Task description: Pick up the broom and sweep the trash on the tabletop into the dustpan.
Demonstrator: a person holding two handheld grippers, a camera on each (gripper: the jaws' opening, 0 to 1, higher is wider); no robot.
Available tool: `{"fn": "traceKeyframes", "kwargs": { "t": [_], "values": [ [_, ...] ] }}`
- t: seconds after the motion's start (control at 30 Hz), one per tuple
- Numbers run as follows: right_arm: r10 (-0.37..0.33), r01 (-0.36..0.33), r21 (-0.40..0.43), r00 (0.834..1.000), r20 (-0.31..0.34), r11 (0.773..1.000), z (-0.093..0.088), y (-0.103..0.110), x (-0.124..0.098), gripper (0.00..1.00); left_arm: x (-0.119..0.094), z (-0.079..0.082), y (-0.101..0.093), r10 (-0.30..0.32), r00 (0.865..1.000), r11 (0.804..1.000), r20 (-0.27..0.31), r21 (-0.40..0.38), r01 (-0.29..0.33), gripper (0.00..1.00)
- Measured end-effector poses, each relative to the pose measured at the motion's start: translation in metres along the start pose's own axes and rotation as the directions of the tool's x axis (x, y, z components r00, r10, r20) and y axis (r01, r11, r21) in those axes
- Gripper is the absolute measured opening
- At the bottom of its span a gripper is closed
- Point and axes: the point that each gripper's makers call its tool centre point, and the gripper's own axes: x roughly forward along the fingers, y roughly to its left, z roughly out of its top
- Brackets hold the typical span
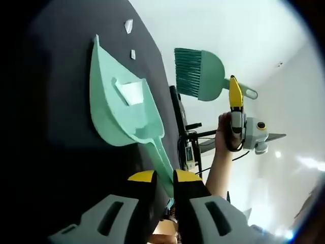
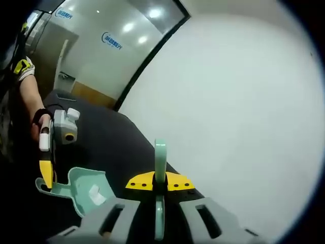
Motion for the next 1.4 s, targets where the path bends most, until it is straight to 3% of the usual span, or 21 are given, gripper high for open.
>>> {"fn": "traceKeyframes", "kwargs": {
  "t": [0.33, 0.5, 0.63, 0.77, 0.87, 0.97, 1.1, 1.4],
  "values": [
    [0.024, -0.024, -0.018, 1.0, -0.009, 1.0, -0.005, 0.004, 0.002, 0.04, 0.021, -0.001, 0.0, 0.023, 0.999, 0.999, -0.024, 0.041, -0.022, 0.12],
    [0.027, -0.027, -0.015, 1.0, -0.007, 1.0, -0.008, 0.001, 0.003, 0.04, 0.016, -0.002, 0.001, 0.022, 0.999, 0.999, -0.048, 0.042, -0.02, 0.12],
    [0.044, -0.044, -0.011, 0.999, 0.007, 0.999, -0.009, 0.001, 0.011, 0.04, 0.01, 0.002, 0.005, 0.028, 0.999, 0.999, -0.035, 0.029, -0.027, 0.12],
    [0.101, -0.101, -0.021, 0.995, 0.022, 0.995, -0.007, 0.012, 0.026, 0.04, 0.013, 0.004, 0.005, 0.025, 0.999, 0.999, -0.025, 0.026, -0.024, 0.12],
    [0.217, -0.216, -0.047, 0.976, -0.001, 0.975, -0.012, 0.027, 0.038, 0.04, 0.013, 0.004, 0.006, 0.027, 0.999, 0.999, -0.028, 0.023, -0.027, 0.11],
    [0.274, -0.273, -0.084, 0.962, -0.007, 0.958, -0.013, 0.034, 0.052, 0.04, 0.014, 0.005, 0.005, 0.026, 0.999, 0.999, -0.026, 0.022, -0.025, 0.11],
    [0.368, -0.365, -0.105, 0.93, 0.01, 0.925, -0.017, 0.043, 0.066, 0.04, 0.015, 0.006, 0.005, 0.026, 0.999, 1.0, -0.023, 0.017, -0.026, 0.11],
    [0.414, -0.412, -0.086, 0.91, 0.006, 0.907, -0.042, 0.036, 0.078, 0.04, 0.012, 0.011, 0.005, 0.029, 1.0, 1.0, -0.009, -0.006, -0.029, 0.11]
  ]
}}
